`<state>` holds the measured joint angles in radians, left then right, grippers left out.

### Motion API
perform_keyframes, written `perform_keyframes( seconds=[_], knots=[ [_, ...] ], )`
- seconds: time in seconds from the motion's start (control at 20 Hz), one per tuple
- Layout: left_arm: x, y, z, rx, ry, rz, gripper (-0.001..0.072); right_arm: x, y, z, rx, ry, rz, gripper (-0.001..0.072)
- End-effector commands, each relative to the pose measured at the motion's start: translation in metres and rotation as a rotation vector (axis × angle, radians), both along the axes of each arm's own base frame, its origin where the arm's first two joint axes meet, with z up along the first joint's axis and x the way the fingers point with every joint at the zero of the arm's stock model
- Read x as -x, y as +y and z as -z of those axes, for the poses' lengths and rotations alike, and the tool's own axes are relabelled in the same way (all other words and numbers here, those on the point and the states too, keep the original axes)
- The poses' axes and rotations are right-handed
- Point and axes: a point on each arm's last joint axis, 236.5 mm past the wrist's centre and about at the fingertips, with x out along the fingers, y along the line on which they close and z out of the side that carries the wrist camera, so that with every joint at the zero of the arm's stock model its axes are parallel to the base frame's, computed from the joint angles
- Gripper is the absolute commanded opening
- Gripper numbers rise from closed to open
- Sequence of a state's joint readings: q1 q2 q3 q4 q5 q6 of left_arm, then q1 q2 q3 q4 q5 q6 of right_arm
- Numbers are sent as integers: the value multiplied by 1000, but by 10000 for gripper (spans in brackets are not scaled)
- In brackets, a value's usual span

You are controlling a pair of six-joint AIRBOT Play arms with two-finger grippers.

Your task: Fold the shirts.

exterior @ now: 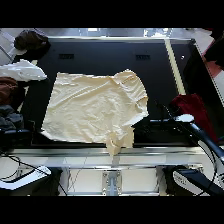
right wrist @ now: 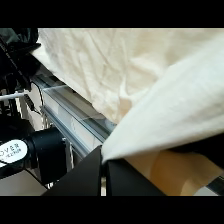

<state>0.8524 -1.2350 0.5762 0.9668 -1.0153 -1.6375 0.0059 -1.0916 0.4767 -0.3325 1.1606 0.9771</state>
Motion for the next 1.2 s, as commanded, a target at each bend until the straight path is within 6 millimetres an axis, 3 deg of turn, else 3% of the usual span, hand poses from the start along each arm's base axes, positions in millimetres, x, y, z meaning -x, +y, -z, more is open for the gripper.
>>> perform_keyframes(
  seconds=[0.0,0.1,0.15,0.25,0.35,0.45,0.6,0.7,0.8,0.9,0.95,1.05,1.15],
  knots=[
    [-28,-13,-19,47,-124,14,14,-1,1,-2,-9,-1,4,13],
    [-56,-16,-57,44,-293,51,14,0,3,-8,-30,-4,1,12],
    [-71,-16,-86,19,-402,72,14,-2,3,-14,-25,-49,-7,11],
    [-95,-19,-158,-71,-642,154,13,-13,0,-48,12,-213,-27,10],
    [-100,-34,-242,-208,-864,294,12,-23,-8,-107,101,-457,-61,11],
    [-88,-50,-323,-419,-1012,410,12,-20,-19,-182,215,-710,-83,11],
    [-51,-79,-435,-828,-1152,552,12,17,-42,-307,416,-1099,-55,11],
    [-23,-90,-489,-1093,-1149,590,11,53,-62,-383,503,-1274,82,11],
    [-5,-96,-530,-1223,-1146,562,11,89,-79,-436,556,-1388,205,11],
    [-2,-96,-554,-1273,-1140,570,12,106,-99,-462,636,-1448,293,10],
    [-4,-90,-561,-1302,-1118,579,11,104,-111,-467,687,-1451,333,10],
    [-14,-65,-566,-1302,-1060,533,11,82,-136,-461,810,-1403,377,10],
    [-34,-47,-541,-1183,-1001,547,11,45,-143,-441,856,-1307,342,10]
  ],
)
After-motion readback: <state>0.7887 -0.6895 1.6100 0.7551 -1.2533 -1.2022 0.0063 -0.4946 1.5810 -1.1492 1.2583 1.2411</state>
